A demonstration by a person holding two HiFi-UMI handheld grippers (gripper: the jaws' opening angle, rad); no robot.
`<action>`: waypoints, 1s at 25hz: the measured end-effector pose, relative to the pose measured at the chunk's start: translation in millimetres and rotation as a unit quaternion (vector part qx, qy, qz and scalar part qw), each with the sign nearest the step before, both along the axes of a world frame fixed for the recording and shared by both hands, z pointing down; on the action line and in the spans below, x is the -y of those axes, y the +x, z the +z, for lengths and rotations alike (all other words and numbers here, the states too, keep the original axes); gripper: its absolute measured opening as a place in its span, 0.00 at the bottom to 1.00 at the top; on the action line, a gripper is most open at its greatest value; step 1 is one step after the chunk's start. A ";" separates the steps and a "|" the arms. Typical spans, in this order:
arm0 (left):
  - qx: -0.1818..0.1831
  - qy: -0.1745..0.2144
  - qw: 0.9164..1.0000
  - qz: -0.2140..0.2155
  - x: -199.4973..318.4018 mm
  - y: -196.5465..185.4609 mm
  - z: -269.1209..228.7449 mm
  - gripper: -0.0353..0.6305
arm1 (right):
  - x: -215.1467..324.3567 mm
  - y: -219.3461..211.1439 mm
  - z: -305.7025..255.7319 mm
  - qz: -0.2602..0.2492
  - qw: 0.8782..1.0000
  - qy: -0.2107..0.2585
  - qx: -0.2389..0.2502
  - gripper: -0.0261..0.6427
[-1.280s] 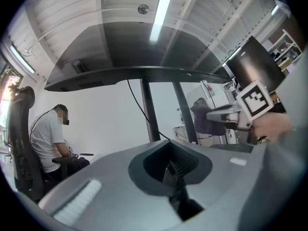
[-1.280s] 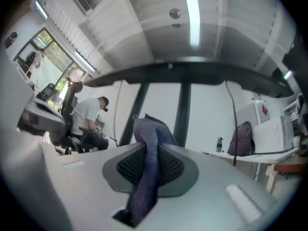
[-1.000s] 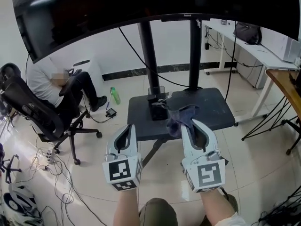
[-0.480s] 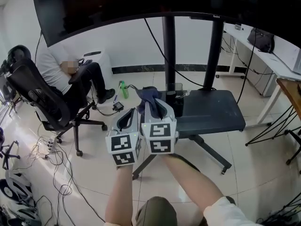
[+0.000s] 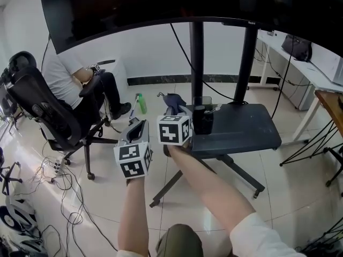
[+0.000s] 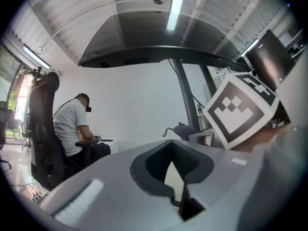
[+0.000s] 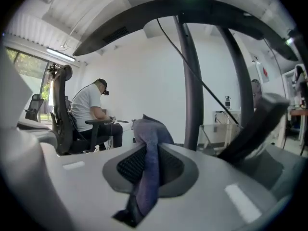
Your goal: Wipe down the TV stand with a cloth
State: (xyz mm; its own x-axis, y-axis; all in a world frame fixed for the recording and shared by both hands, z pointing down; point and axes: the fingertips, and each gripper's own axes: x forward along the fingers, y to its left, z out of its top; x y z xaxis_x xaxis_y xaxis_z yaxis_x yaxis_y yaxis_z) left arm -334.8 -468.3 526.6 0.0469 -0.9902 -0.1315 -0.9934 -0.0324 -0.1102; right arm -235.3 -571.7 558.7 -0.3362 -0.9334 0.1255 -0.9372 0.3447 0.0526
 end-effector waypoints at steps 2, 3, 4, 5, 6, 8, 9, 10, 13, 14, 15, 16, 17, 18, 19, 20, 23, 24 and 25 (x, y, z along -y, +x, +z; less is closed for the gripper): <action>-0.008 0.006 1.000 0.002 -15.9 2.4 -4.0 0.09 | -28.0 2.1 -10.3 -0.021 0.999 0.029 0.000 0.12; -0.014 0.011 1.000 0.004 -28.1 5.5 -4.9 0.09 | -49.6 4.2 -16.7 -0.033 0.998 0.050 0.002 0.12; -0.020 0.019 1.000 0.005 -41.7 10.4 -5.6 0.09 | -75.1 7.9 -22.4 -0.044 0.997 0.068 0.006 0.12; -0.024 0.030 0.999 0.007 -55.3 17.0 -6.6 0.09 | -101.9 13.2 -27.0 -0.056 0.995 0.084 0.012 0.12; -0.026 0.042 0.999 0.009 -68.4 24.5 -7.5 0.09 | -127.3 19.9 -30.0 -0.068 0.993 0.098 0.020 0.12; -0.034 0.066 0.997 0.010 -95.5 39.7 -6.1 0.09 | -170.3 35.2 -28.0 -0.094 0.987 0.125 0.037 0.12; -0.038 0.076 0.996 0.008 -109.2 47.3 -2.8 0.09 | -188.4 43.0 -24.2 -0.105 0.984 0.138 0.043 0.12; -0.042 0.082 0.996 0.007 -121.2 54.8 2.0 0.09 | -205.0 50.6 -19.8 -0.114 0.982 0.145 0.047 0.12; -0.045 0.090 0.995 0.015 -138.8 76.8 11.5 0.09 | -243.6 71.4 -14.4 -0.127 0.982 0.129 0.061 0.12; -0.042 0.092 0.995 0.020 -139.2 83.3 9.5 0.09 | -251.3 79.2 -20.1 -0.128 0.981 0.131 0.067 0.12; -0.036 0.096 0.994 0.023 -137.1 89.0 4.2 0.09 | -255.8 89.4 -28.8 -0.126 0.980 0.134 0.075 0.12; -0.029 0.099 0.994 0.027 -132.7 93.9 -3.9 0.09 | -255.6 103.1 -39.2 -0.121 0.979 0.137 0.085 0.12; -0.023 0.101 0.994 0.032 -126.3 98.3 -14.0 0.09 | -249.9 120.4 -50.0 -0.113 0.979 0.140 0.097 0.12; -0.017 0.102 0.994 0.038 -118.3 102.4 -24.9 0.09 | -238.3 140.4 -60.8 -0.101 0.978 0.143 0.112 0.12; -0.013 0.102 0.994 0.045 -108.7 106.5 -35.4 0.09 | -220.7 161.6 -70.9 -0.089 0.977 0.146 0.130 0.12; -0.009 0.100 0.994 0.052 -96.9 110.3 -44.2 0.09 | -197.6 181.8 -78.2 -0.076 0.976 0.142 0.149 0.12; 0.004 0.067 0.996 0.054 -45.2 117.2 -50.6 0.09 | -104.2 217.3 -79.0 -0.046 0.981 0.083 0.167 0.12; 0.007 0.045 0.998 0.050 -26.9 118.5 -45.5 0.09 | -72.4 217.8 -69.6 -0.044 0.985 0.052 0.159 0.12; 0.009 0.024 0.999 0.048 -11.2 119.9 -38.9 0.09 | -43.3 215.4 -54.1 -0.044 0.987 0.012 0.152 0.12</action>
State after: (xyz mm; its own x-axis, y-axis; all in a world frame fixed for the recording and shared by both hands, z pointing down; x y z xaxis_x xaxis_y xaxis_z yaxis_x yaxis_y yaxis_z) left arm -214.9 -457.1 487.6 0.1450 -0.9736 -0.1761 -0.9836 -0.1226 -0.1321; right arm -19.9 -528.5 504.7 -0.4344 -0.9006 -0.0159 -0.8776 0.4271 -0.2179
